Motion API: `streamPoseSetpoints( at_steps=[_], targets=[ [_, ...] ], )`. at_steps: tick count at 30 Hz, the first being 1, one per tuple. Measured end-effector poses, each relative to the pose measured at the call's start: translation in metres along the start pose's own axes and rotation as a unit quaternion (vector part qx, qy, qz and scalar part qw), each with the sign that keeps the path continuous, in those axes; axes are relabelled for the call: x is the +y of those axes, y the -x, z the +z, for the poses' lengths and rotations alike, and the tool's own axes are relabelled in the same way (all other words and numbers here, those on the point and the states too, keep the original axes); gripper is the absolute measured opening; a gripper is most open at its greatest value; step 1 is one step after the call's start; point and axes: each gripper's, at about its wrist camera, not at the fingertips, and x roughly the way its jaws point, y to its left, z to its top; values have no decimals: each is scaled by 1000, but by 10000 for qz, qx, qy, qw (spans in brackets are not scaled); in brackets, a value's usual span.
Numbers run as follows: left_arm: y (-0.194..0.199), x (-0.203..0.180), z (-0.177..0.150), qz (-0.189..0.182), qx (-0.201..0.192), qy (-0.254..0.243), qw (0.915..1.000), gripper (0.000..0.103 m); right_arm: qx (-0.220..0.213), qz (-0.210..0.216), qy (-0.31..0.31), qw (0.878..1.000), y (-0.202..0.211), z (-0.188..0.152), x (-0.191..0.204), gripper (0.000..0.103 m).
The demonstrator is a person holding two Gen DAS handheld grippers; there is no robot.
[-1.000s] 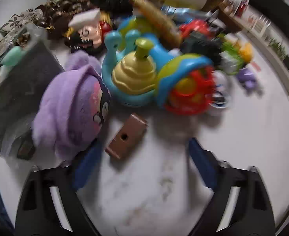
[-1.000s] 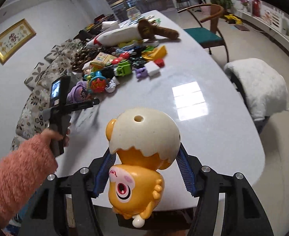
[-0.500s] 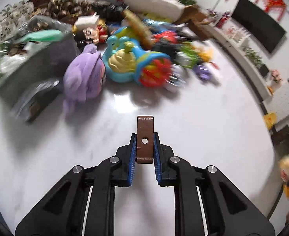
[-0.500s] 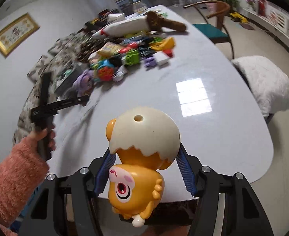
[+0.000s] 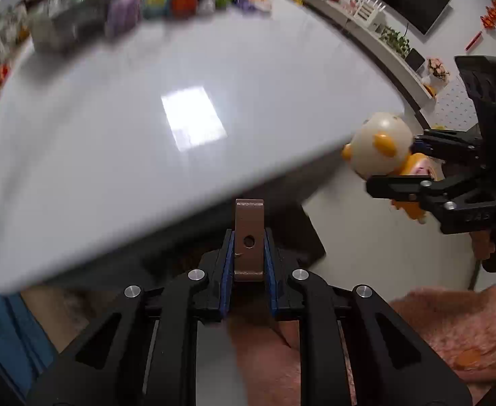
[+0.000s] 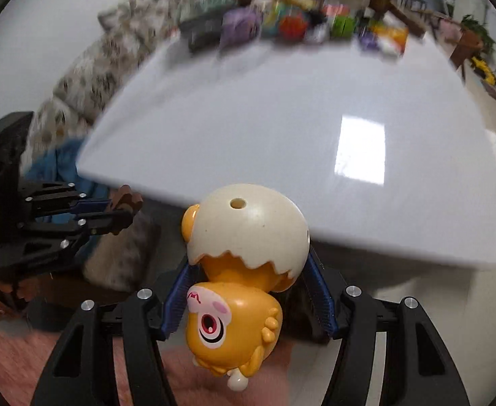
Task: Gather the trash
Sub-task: 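Carry both toys over the cardboard box and open both tools to drop them, then bring both open tools back up to the toy pile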
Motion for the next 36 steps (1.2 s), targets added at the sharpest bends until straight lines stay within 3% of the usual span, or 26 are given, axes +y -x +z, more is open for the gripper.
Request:
streamPoseSetpoints(
  at_steps=[6,10,11,12,14,16,18,19,24,29,32,36],
  targets=[
    [-125,13,-50,79,761,355,9964,16,630,-419,-231,9969,-114,-51,-23,61],
    [-226,45,-74,231,1293,918,9871,18,1066,-696,-558,9903,-200,-72,-55,62],
    [-254,57,-82,246,1441,1119,9829,32,1135,-803,-576,9886,-225,-77,-64,70],
    [-276,66,-88,343,1565,1269,9789,44,1166,-953,-575,9869,-238,-80,-69,89],
    [-308,79,-101,309,1803,1425,9728,83,1258,-1305,-561,9818,-267,-85,-81,94],
    [-338,90,-110,96,2131,1618,9635,91,1491,-1430,-665,9762,-289,-90,-93,94],
    [-361,95,-116,-197,2544,1824,9495,91,1552,-1511,-711,9737,-295,-94,-98,94],
    [-364,94,-119,-111,2628,1765,9485,91,1535,-1527,-764,9733,-293,-96,-99,94],
    [-337,82,-124,11,2689,1502,9514,91,1470,-1318,-830,9768,-254,-96,-86,94],
    [-252,58,-113,588,2252,949,9679,91,1042,-642,-575,9908,-162,-72,-44,94],
    [-181,41,-99,697,1680,738,9805,91,236,-103,-146,9996,-70,-31,-8,94],
    [-96,20,-70,1395,953,318,9851,91,-1021,208,232,9943,9,41,12,98]
  ],
)
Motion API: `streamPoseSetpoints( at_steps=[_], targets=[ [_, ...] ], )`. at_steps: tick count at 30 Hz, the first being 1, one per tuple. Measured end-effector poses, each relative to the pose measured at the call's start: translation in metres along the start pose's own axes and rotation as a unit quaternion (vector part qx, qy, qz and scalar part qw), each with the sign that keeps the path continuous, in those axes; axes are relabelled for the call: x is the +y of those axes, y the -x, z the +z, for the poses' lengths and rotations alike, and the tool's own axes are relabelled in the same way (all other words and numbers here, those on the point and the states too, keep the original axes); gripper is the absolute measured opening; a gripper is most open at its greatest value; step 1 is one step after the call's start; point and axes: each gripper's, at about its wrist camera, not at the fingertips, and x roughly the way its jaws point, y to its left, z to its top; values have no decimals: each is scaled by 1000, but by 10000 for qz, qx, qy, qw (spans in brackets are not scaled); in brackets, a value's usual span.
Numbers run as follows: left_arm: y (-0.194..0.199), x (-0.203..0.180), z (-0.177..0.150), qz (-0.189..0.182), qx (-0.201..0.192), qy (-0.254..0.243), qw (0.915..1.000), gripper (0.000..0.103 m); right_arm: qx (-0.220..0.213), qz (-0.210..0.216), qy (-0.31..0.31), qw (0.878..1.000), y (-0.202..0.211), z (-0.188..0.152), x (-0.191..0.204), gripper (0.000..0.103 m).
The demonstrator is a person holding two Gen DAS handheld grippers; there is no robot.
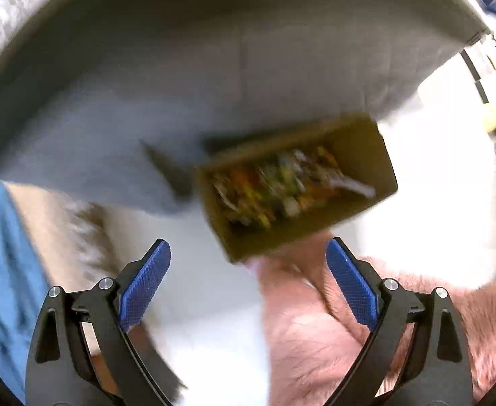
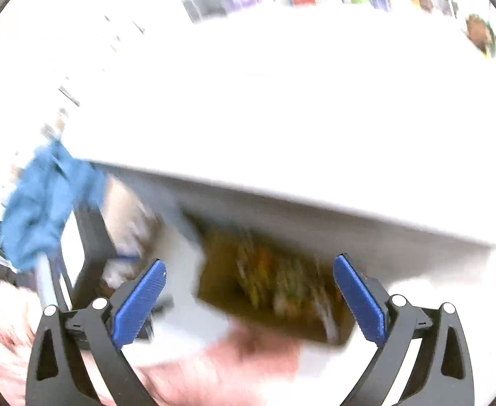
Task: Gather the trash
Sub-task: 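Bring both open tools back up to the toy pile, then grasp the blue-and-green rattle by its handle with the right tool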
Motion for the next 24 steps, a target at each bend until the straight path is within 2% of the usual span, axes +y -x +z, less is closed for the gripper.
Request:
streamPoseSetpoints(
  at_steps=[3,6,9,11,15,17,18,20,22,23,24],
  targets=[
    [47,11,17,136,-434,312,9985,91,-690,-92,-98,9975,2,76,-14,98],
    [79,28,29,400,-687,767,9939,91,-1018,-420,-269,9936,-21,147,-43,98],
    [94,35,37,1006,-863,1011,9860,91,-774,-595,-416,9944,-65,208,-73,98],
    [101,40,40,1170,-905,1224,9814,91,-662,-707,-338,9947,-89,243,-80,97],
    [99,55,36,885,-766,1891,9750,91,-325,-1020,58,9942,-133,286,-76,97],
    [92,64,31,865,-612,2247,9687,91,-163,-1121,91,9935,-152,303,-75,94],
    [94,66,27,851,-576,2384,9657,91,-105,-1286,176,9915,-162,309,-76,96],
    [94,70,23,902,-454,2525,9623,91,124,-1504,297,9881,-180,319,-79,95],
    [97,71,19,738,-379,2552,9633,91,407,-1633,339,9852,-198,326,-83,94],
    [98,71,19,657,-357,2538,9644,91,506,-1564,311,9859,-202,328,-85,83],
    [99,71,20,633,-343,2506,9654,91,540,-1529,314,9863,-203,327,-86,81]
  ],
)
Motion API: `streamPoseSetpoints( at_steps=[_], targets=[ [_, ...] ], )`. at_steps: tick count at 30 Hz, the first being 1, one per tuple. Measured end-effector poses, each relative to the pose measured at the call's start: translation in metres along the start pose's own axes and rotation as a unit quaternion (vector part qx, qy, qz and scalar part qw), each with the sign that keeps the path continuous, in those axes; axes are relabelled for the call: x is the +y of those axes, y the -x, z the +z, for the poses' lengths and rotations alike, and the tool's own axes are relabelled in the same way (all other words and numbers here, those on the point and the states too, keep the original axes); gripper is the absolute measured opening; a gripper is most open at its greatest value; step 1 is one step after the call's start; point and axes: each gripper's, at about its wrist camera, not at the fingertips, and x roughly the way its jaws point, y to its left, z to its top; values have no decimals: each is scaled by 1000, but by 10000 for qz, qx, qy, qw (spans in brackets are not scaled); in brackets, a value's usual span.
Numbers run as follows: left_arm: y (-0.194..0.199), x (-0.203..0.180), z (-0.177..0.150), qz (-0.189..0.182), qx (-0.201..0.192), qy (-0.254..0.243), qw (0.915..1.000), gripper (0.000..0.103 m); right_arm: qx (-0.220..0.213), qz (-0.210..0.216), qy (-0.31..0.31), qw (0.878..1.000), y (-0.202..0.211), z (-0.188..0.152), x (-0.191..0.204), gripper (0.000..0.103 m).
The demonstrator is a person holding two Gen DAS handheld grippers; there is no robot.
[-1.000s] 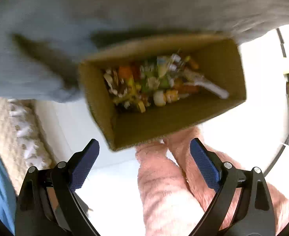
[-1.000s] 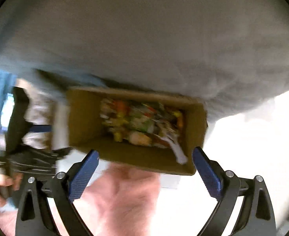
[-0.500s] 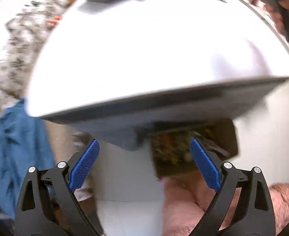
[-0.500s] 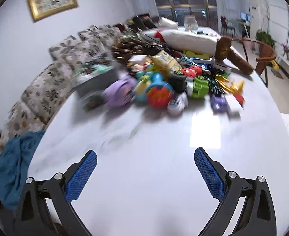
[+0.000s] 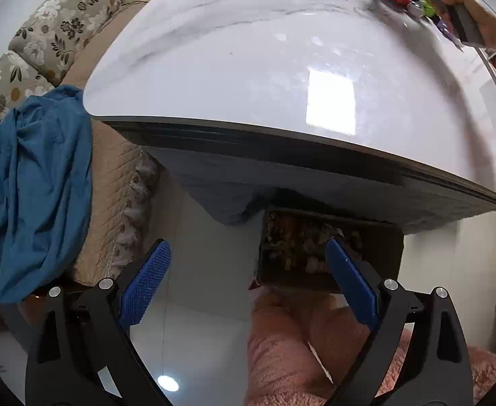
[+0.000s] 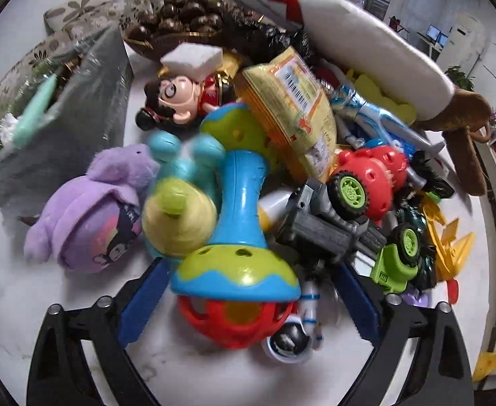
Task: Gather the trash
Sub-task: 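Grasp the blue-and-green rattle by its handle with the right tool, then grasp the blue snail toy with the left tool while the right tool holds the rattle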
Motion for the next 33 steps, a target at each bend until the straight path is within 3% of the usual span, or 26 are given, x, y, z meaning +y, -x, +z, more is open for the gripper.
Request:
streamPoseSetpoints(
  at_steps=[4,6,7,12,16,17,18,22,24,26,29,33],
  targets=[
    [2,-5,9,-260,25,-103,9996,91,102,93,214,9997,13,-22,-1,77],
    [7,-9,19,-302,-112,-183,9993,91,22,294,230,9993,34,-42,-9,66],
    [10,-12,24,-363,-171,-211,9990,91,111,440,185,9988,42,-55,-15,65],
    [17,-31,64,-633,-465,-468,9958,91,422,621,599,9954,75,-127,-27,65],
    [16,-51,100,-905,-686,-668,9913,91,600,421,1062,9916,87,-166,-23,69],
    [12,-59,114,-983,-673,-722,9902,91,646,400,1124,9907,88,-172,-22,81],
    [8,-63,125,-1059,-645,-733,9896,91,590,404,1168,9906,90,-175,-19,86],
    [-6,-84,159,-1182,-640,-696,9885,91,552,360,1166,9910,90,-184,-7,86],
    [-6,-94,161,-1113,-673,-745,9887,91,634,273,1103,9915,80,-180,-1,81],
    [-7,-96,162,-900,-729,-875,9894,91,828,424,950,9911,75,-179,1,62],
    [-6,-91,162,-980,-650,-766,9901,91,848,358,1047,9902,78,-183,1,62],
    [-9,-92,155,-1170,-505,-792,9887,91,758,620,571,9936,92,-188,-19,61]
  ],
)
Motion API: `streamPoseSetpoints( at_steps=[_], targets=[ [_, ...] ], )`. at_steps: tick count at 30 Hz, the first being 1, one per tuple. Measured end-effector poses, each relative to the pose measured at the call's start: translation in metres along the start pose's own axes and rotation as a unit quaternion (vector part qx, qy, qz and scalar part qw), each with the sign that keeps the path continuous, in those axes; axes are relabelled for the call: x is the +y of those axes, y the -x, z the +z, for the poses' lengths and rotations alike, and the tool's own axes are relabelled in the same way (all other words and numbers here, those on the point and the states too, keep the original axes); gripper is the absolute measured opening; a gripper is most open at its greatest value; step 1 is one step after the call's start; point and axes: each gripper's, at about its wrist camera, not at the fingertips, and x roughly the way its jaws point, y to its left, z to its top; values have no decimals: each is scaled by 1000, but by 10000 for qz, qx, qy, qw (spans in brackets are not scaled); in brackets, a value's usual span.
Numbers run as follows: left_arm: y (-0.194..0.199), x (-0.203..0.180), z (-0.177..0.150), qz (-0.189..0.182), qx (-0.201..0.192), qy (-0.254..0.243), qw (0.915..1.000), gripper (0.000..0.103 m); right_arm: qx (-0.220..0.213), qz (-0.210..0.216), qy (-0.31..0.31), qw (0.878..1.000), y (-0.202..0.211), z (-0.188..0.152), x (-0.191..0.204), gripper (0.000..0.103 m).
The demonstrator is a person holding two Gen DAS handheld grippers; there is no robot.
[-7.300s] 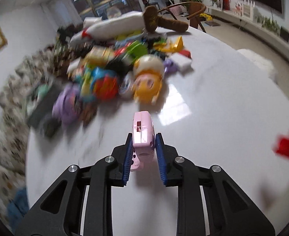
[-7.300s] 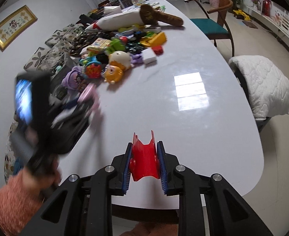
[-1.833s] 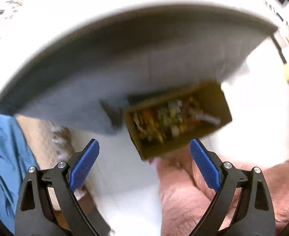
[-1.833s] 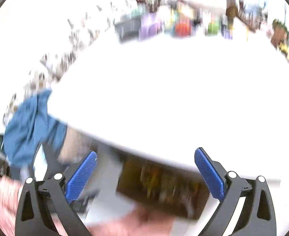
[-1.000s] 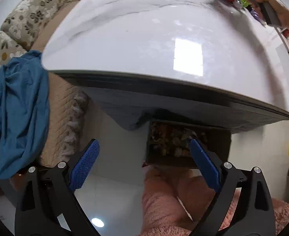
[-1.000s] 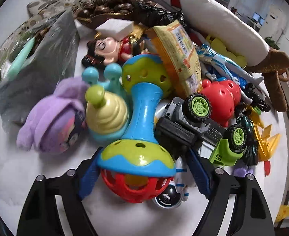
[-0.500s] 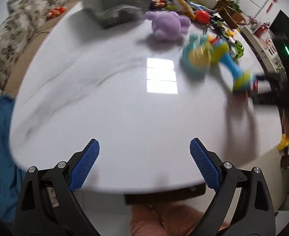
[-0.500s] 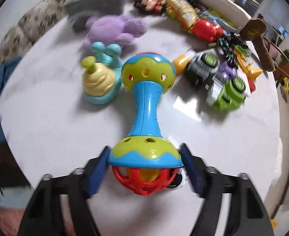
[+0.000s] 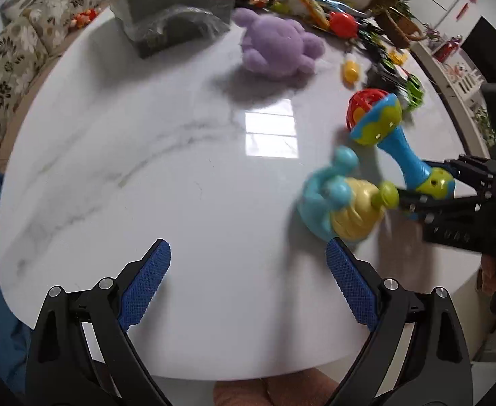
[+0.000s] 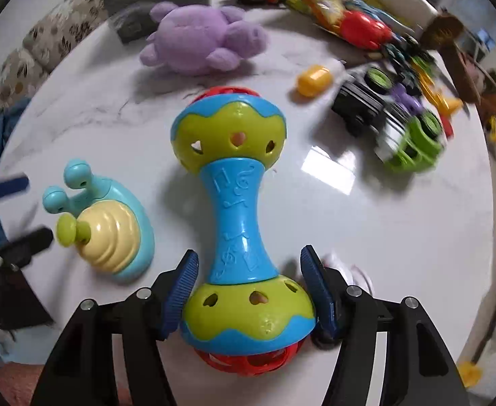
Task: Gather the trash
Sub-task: 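Grasp the blue snail toy with the left tool while the right tool holds the rattle, then carry the snail and rattle over the cardboard box and open both tools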
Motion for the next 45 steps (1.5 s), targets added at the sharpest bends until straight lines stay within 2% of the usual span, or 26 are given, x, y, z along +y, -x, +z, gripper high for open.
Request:
streamPoseSetpoints(
  at_steps=[3,5,9,12,13,14,16,17,19,20,22,23,25,27,28,29,30,33,34,36,37,38,40,43,44,45],
  targets=[
    [1,-18,-5,-373,-30,-216,9991,91,-313,679,-645,9951,29,-3,-21,61],
    [-6,-34,-3,-493,-15,-417,9979,91,-464,1005,-971,9891,44,-4,-33,60],
    [-35,-59,11,-389,60,-729,9966,91,-713,1611,-1610,9711,77,-14,-49,59],
    [-45,-64,21,-213,-8,-792,9966,88,-635,1319,-1535,9772,78,-20,-51,56],
    [-45,-64,24,-171,-57,-818,9965,76,-583,1276,-1557,9778,75,-23,-51,55],
    [-43,-64,27,-247,-112,-825,9962,69,-543,1332,-1615,9763,74,-28,-54,42],
    [-41,-58,30,-474,-57,-728,9962,69,-572,1419,-1781,9721,73,-34,-61,29],
    [-40,-54,29,-550,-66,-705,9960,69,-618,1337,-1829,9720,71,-35,-64,28],
    [-40,-52,28,-389,-106,-796,9960,69,-662,1246,-1856,9724,63,-30,-68,28],
    [-40,-52,28,-309,-132,-850,9958,69,-766,1164,-1824,9733,57,-26,-70,29],
    [-40,-52,29,-283,-157,-834,9960,69,-847,984,-1874,9737,46,-20,-76,47],
    [-36,-49,26,-332,-155,-794,9962,69,-909,965,-1891,9730,39,-17,-81,61],
    [-35,-48,25,-364,-141,-751,9964,69,-1108,550,-1898,9740,38,-11,-90,62],
    [-31,-44,20,-435,-135,-720,9964,69,-1316,518,-2140,9665,54,-15,-100,65],
    [-30,-42,18,-455,-143,-702,9964,69,-1417,334,-2221,9641,68,-24,-100,69],
    [-29,-40,16,-470,-146,-655,9966,69,-1437,122,-2309,9622,78,-35,-99,80],
    [-27,-37,14,-522,-147,-592,9968,69,-1397,69,-2386,9610,83,-45,-96,86],
    [-17,-29,10,-656,-245,-466,9965,69,-1244,-142,-2757,9531,84,-79,-85,86],
    [-12,-27,8,-661,-281,-459,9964,69,-1132,-33,-3019,9466,77,-87,-85,86],
    [-9,-25,6,-722,-267,-448,9960,69,-835,377,-3623,9275,55,-97,-89,72],
    [-5,-23,4,-729,-269,-435,9960,69,-692,519,-3774,9220,44,-98,-90,68],
    [-4,-22,4,-725,-270,-428,9961,69,-591,618,-3867,9182,35,-97,-91,56],
    [0,-18,1,-713,-271,-411,9962,69,-453,598,-4048,9113,17,-92,-92,42],
    [6,-11,-1,-766,-306,-337,9960,69,-487,836,-4281,8985,9,-91,-97,29],
    [9,-9,-2,-788,-345,-321,9958,69,-475,876,-4298,8974,10,-90,-97,23],
    [12,-8,-2,-809,-370,-315,9955,69,-504,969,-4272,8975,14,-92,-95,22]
  ],
)
